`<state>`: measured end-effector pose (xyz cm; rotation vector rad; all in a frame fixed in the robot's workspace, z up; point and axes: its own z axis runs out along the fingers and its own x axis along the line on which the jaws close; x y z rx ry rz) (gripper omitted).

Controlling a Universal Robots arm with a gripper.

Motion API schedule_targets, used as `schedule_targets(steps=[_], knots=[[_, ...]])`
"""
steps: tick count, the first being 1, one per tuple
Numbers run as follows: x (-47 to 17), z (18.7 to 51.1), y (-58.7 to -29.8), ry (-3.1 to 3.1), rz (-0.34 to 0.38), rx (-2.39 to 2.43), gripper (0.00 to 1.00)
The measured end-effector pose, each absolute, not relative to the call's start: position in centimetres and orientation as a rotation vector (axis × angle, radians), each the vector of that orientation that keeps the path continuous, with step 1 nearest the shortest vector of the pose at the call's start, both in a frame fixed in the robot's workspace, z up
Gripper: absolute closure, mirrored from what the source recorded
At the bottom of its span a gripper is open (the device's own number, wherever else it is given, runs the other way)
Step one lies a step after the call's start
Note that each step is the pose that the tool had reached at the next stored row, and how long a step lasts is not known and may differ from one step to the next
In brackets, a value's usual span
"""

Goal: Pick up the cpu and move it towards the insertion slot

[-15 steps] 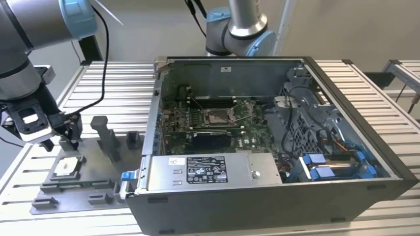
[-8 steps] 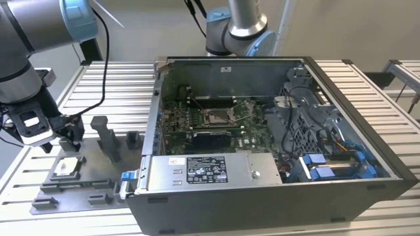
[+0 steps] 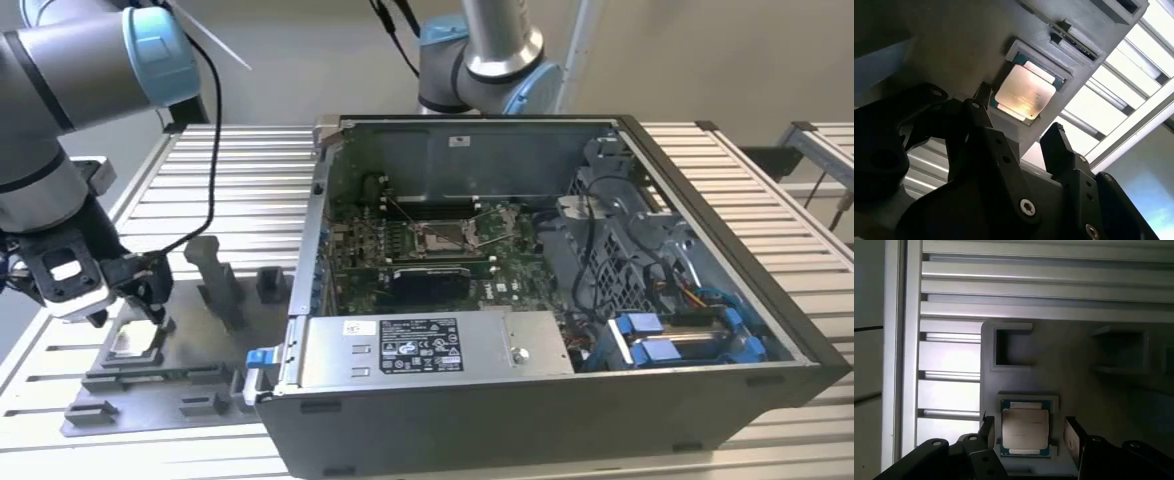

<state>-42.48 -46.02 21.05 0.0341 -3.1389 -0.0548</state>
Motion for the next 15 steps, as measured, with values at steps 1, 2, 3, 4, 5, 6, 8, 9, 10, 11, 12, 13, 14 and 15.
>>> schedule_targets(steps=[1,2,3,4,5,6,8,9,10,11,12,13,14,15], knots=[[-42.5,20.9,-46.1,-3.139,-0.055,0.030,0.00],[-42.5,20.7,-46.2,-3.139,-0.055,0.025,0.00],[-42.5,20.5,-46.2,-3.139,-0.055,0.019,0.00],[-42.5,20.3,-46.2,-3.139,-0.055,0.008,0.00],[-42.5,20.2,-46.2,-3.140,-0.055,-0.005,0.00],[-42.5,20.0,-46.2,-3.140,-0.055,-0.017,0.00],[-42.5,19.7,-46.2,-3.140,-0.055,-0.032,0.00],[-42.5,19.6,-46.2,-3.140,-0.055,-0.032,0.00],[-42.5,19.5,-46.2,-3.140,-0.055,-0.032,0.00],[-42.5,19.5,-46.2,-3.140,-0.055,-0.032,0.00],[-42.5,19.4,-46.2,-3.140,-0.055,-0.030,0.00],[-42.5,19.3,-46.2,-3.140,-0.055,-0.025,0.00],[-42.5,19.3,-46.2,-3.140,-0.055,-0.020,0.00],[-42.5,19.2,-46.2,-3.140,-0.055,-0.014,0.00]])
